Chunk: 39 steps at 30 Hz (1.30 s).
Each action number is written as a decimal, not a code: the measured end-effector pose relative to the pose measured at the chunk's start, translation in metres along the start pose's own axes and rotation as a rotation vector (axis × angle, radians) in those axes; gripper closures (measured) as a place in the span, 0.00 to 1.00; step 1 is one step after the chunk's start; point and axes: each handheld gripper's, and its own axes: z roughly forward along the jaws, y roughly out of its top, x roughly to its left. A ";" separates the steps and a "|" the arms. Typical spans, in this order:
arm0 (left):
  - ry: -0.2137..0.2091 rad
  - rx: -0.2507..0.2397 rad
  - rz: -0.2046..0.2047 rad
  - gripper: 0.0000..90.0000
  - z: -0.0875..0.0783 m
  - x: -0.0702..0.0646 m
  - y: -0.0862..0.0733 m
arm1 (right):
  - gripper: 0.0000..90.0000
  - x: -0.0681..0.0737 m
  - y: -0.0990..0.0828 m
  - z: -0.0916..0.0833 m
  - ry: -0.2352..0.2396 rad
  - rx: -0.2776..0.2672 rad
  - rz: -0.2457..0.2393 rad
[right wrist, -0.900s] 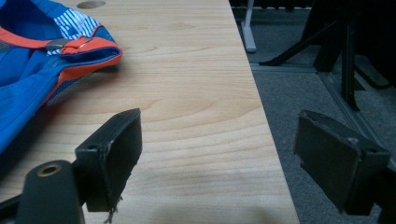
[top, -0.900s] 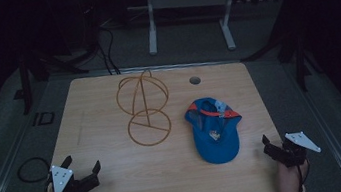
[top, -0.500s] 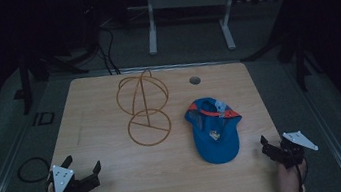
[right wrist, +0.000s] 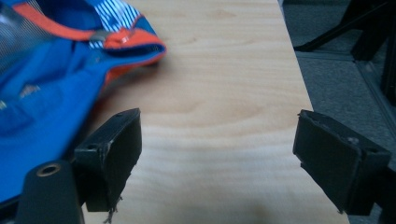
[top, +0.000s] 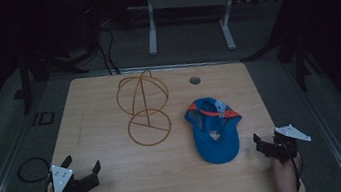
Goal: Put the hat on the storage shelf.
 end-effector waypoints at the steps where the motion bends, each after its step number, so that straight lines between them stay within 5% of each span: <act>1: 0.000 -0.003 -0.003 0.03 0.000 0.000 0.000 | 0.16 0.001 0.006 0.002 0.005 -0.004 -0.004; 21: -0.002 0.012 -0.010 0.05 0.000 0.001 0.001 | 0.15 0.039 0.067 0.045 0.169 0.038 -0.130; 30: -0.004 0.011 -0.014 0.05 0.000 0.001 0.000 | 0.15 0.044 0.087 0.070 0.183 0.050 -0.159; 39: -0.009 0.016 -0.013 0.05 0.000 0.000 0.000 | 0.17 0.045 0.114 0.096 0.259 0.054 -0.168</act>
